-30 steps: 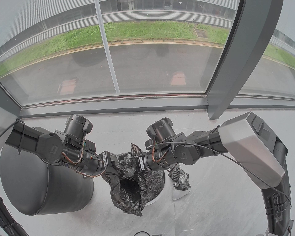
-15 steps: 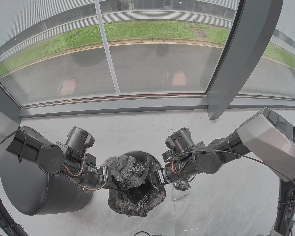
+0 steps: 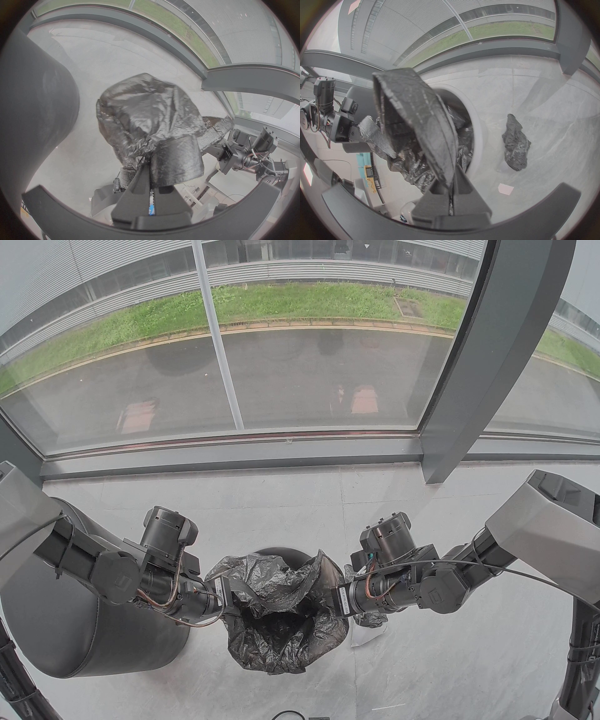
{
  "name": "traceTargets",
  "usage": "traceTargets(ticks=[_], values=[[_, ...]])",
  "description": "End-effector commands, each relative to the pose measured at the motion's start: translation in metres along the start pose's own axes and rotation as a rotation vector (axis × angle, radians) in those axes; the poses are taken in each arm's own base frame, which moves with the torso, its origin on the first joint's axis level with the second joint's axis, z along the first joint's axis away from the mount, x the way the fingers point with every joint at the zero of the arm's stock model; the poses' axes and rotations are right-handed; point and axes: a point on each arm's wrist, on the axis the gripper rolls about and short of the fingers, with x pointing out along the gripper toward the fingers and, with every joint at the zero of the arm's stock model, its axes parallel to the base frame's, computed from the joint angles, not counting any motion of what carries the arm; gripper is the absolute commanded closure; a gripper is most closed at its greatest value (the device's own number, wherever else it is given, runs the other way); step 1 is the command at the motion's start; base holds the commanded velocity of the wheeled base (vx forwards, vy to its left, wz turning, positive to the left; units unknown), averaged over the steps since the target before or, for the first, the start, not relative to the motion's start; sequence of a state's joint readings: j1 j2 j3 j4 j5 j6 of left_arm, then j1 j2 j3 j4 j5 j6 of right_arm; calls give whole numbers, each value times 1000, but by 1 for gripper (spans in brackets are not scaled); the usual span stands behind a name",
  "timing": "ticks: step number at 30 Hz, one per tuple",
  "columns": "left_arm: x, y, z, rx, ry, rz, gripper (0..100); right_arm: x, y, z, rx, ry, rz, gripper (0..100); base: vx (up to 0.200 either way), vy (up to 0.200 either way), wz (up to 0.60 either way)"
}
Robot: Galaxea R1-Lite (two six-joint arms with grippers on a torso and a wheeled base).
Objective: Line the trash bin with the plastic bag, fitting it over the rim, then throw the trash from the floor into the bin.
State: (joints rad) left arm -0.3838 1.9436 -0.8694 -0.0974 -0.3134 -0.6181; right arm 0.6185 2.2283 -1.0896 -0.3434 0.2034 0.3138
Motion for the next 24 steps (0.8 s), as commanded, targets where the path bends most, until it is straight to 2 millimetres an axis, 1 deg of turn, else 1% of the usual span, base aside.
traceTargets(ticks=[1, 3, 5, 10, 17, 20, 24], values=[[12, 13, 0, -18, 18, 43, 100, 5, -11, -12, 18, 31, -42, 100, 0, 0, 0], [12, 13, 0, -17, 18, 43, 100, 5, -11, -12, 18, 32, -44, 100, 0, 0, 0], [11, 16, 1, 11, -8, 84, 100, 1, -17, -13, 29, 28, -72, 100, 0, 0, 0], [7, 17, -1, 19, -39, 124, 100, -4, -19, -13, 31, 7, -73, 100, 0, 0, 0], [6, 18, 1, 25, -97, 208, 100, -4, -21, -12, 17, -24, -98, 100, 0, 0, 0], [8, 21, 1, 59, -114, 259, 100, -1, -22, -12, 16, -24, -105, 100, 0, 0, 0], [10, 24, 4, 61, -145, 303, 100, 0, -22, -10, 12, -50, -98, 100, 0, 0, 0]])
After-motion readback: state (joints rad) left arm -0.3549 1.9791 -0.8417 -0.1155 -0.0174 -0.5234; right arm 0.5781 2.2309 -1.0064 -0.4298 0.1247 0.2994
